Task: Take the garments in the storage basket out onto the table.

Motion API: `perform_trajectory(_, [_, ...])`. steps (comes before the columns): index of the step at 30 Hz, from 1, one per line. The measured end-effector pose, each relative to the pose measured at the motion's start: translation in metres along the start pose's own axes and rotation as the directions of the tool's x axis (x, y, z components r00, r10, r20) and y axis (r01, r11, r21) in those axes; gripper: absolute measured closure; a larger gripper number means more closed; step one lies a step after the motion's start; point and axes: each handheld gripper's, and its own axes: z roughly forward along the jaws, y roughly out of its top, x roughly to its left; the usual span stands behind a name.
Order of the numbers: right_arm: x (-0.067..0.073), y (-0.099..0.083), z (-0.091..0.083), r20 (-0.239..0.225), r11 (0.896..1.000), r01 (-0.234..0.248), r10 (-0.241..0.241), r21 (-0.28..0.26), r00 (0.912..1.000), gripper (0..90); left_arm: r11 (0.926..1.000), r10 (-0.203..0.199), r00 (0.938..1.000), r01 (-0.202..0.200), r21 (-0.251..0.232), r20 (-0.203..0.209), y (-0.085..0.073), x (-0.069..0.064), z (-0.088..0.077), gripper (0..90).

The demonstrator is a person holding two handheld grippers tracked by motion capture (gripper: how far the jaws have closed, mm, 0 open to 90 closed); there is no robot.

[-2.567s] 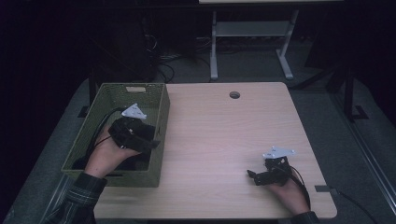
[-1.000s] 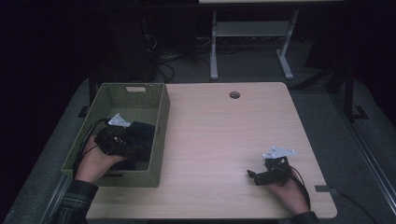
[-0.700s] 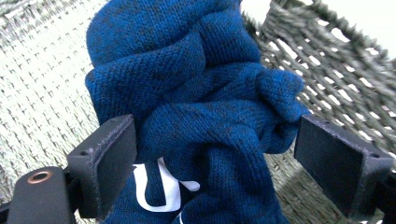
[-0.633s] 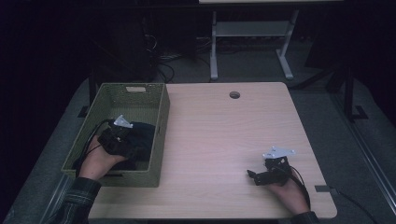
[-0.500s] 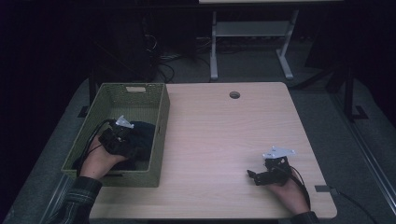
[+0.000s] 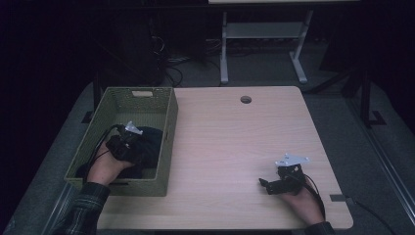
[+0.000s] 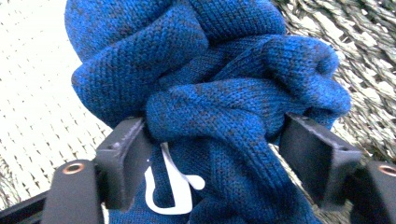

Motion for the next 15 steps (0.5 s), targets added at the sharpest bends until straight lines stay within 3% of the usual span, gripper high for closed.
perform_trajectory(7, [0.0000, 0.0000, 0.0000, 0.000, 1.000, 0.000, 0.000, 0.000, 1.0000, 2.4, 1.0000, -0.001, 0.9999, 0.002, -0.009, 0.011, -0.0005, 0.0021, -0.0001, 42.9])
perform_trajectory(11, [0.0000, 0.0000, 0.0000, 0.000, 1.000, 0.000, 0.000, 0.000, 1.0000, 2.4, 0.9999, -0.016, 0.9991, 0.016, -0.003, 0.040, -0.0004, 0.0042, 0.0006, 51.7])
perform_trajectory(15, [0.0000, 0.0000, 0.0000, 0.000, 1.000, 0.000, 0.000, 0.000, 1.0000, 2.5, 1.0000, -0.004, 0.9981, 0.004, 0.005, 0.061, 0.0028, 0.0048, -0.0024, 62.4])
